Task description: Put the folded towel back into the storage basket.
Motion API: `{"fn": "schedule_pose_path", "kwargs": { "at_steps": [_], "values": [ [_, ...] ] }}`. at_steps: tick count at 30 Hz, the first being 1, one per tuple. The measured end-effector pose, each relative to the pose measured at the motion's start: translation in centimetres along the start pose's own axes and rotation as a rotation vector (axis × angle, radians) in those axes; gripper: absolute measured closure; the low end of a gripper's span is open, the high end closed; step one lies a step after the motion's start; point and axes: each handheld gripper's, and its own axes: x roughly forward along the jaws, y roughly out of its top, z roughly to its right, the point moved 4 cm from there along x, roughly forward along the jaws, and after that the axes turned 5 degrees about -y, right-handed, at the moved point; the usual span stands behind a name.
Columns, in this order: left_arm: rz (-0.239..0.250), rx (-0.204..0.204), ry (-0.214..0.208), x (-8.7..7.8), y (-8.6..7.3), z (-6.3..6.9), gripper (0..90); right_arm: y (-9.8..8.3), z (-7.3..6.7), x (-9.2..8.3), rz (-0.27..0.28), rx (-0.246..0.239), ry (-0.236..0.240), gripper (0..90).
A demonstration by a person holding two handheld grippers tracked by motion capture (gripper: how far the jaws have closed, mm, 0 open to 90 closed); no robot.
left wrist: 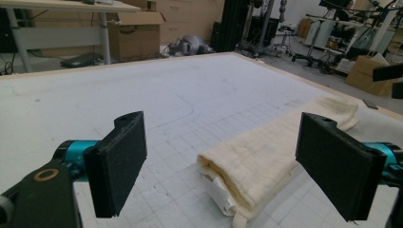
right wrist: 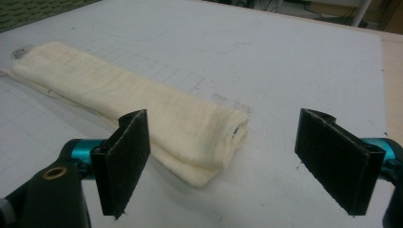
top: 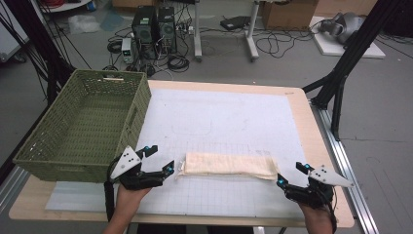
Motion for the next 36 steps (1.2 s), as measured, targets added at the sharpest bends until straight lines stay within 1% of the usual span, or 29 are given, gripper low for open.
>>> {"fn": "schedule_pose_path", "kwargs": {
  "at_steps": [1, 3, 5, 7, 8, 12, 13, 15, 17, 18, 21, 22, 24, 26, 29, 31, 34, 36],
  "values": [
    [0.000, 0.000, 0.002, 0.0, 0.0, 0.0, 17.8, 0.0, -0.1, 0.3, -0.004, 0.002, 0.007, 17.7],
    [-0.005, -0.002, 0.001, 0.1, -0.1, 0.1, 17.7, 0.0, -0.1, 0.5, -0.004, -0.004, 0.014, 17.7],
    [-0.012, -0.001, 0.000, 0.2, -0.2, 0.1, 17.7, -0.1, -0.1, 0.5, -0.007, 0.001, 0.023, 17.8],
    [-0.018, -0.006, -0.002, 0.4, -0.4, 0.1, 17.7, -0.1, -0.1, 0.5, -0.006, -0.001, 0.021, 17.8],
    [-0.019, -0.006, 0.000, 0.5, -0.4, 0.1, 17.6, -0.1, 0.0, 0.4, -0.008, 0.006, 0.021, 17.7],
    [-0.026, 0.000, 0.006, 0.6, -0.4, -0.1, 17.2, -0.2, 0.2, 0.2, -0.010, 0.005, 0.017, 17.7],
    [-0.033, 0.002, 0.015, 0.6, -0.5, -0.2, 16.8, -0.2, 0.3, 0.3, -0.012, 0.012, 0.018, 17.7],
    [-0.043, 0.008, 0.011, 0.7, -0.5, -0.3, 16.7, -0.1, 0.4, 0.3, -0.011, 0.005, 0.010, 17.7],
    [-0.044, 0.005, 0.005, 0.6, -0.5, -0.2, 16.7, 0.0, 0.4, 0.4, -0.012, 0.001, 0.010, 17.6],
    [-0.044, 0.006, 0.004, 0.5, -0.5, -0.1, 16.8, 0.0, 0.1, 0.4, -0.018, 0.001, 0.008, 17.4],
    [-0.040, 0.012, 0.006, 0.3, -0.4, 0.1, 16.8, 0.0, -0.1, 0.3, -0.020, -0.009, 0.009, 17.4],
    [-0.036, 0.007, 0.007, 0.3, -0.3, 0.1, 17.1, 0.1, -0.2, 0.3, -0.020, -0.008, 0.011, 17.4],
    [-0.025, 0.000, 0.003, 0.2, -0.1, 0.1, 17.1, 0.1, -0.2, 0.3, -0.019, -0.009, 0.011, 17.3],
    [-0.018, 0.012, -0.001, 0.1, 0.1, 0.1, 17.1, 0.1, -0.2, 0.3, -0.021, -0.010, 0.015, 17.1],
    [-0.008, 0.017, -0.007, 0.1, 0.4, 0.2, 17.0, 0.0, -0.1, 0.3, -0.023, -0.006, 0.014, 17.1],
    [-0.006, 0.010, -0.016, 0.2, 0.6, 0.3, 16.9, 0.0, -0.1, 0.3, -0.022, -0.010, 0.012, 17.1],
    [-0.013, 0.006, -0.027, 0.4, 0.8, 0.4, 17.2, 0.0, -0.1, 0.3, -0.023, -0.012, 0.011, 17.2],
    [-0.032, 0.013, -0.043, 0.5, 0.7, 0.4, 18.3, 0.0, 0.0, 0.3, -0.022, -0.016, 0.010, 17.1]
  ]
}}
